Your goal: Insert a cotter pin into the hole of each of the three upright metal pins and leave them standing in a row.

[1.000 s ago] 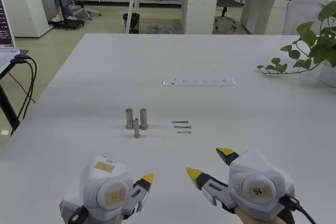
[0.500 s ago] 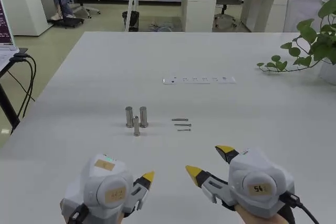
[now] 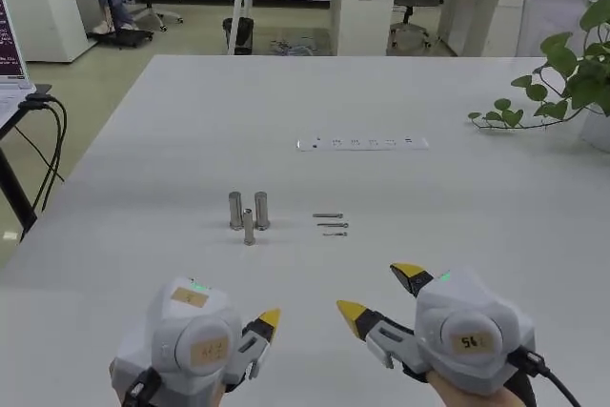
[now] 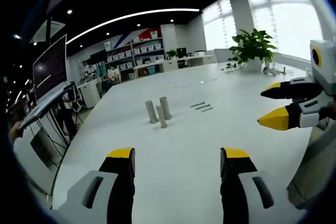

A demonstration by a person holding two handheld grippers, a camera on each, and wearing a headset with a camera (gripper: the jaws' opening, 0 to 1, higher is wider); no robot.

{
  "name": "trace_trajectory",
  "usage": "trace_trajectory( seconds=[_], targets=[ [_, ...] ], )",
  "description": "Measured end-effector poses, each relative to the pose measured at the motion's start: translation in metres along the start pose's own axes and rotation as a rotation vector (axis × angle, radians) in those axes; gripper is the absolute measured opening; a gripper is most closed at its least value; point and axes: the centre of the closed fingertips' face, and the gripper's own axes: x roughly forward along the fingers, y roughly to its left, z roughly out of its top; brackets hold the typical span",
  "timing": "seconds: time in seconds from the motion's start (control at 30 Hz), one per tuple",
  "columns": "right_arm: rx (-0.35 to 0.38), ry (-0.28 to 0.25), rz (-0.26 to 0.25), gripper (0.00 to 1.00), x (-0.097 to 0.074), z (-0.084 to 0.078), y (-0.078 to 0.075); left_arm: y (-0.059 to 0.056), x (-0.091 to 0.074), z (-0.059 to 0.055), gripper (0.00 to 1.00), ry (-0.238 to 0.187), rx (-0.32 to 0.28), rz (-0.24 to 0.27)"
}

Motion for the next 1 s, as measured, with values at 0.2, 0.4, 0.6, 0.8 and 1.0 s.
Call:
trace_trajectory(
  seconds=[0.2,0.4,0.6,0.8,1.0],
  targets=[
    [0.0,0.002,0.001,0.45,0.0004,-0.0004,0.0001,0.0001,-0.0001,0.0001,0.63,0.001,-0.001,0.0],
    [0.0,0.003,0.002,0.45,0.0007,-0.0006,0.0003,0.0003,-0.0002,0.0008,0.63,-0.001,-0.002,0.0],
    [0.001,0.004,0.005,0.45,0.0011,-0.0005,0.0006,0.0005,-0.0004,0.002,0.63,-0.005,0.002,0.001],
    [0.003,0.001,0.005,0.45,0.0013,0.0003,0.0005,-0.0009,0.0001,0.0028,0.64,-0.007,0.003,-0.006],
    [0.011,0.003,-0.002,0.47,0.0014,0.0007,-0.0016,-0.0009,0.0006,0.0035,0.67,-0.008,0.0,-0.009]
  ],
)
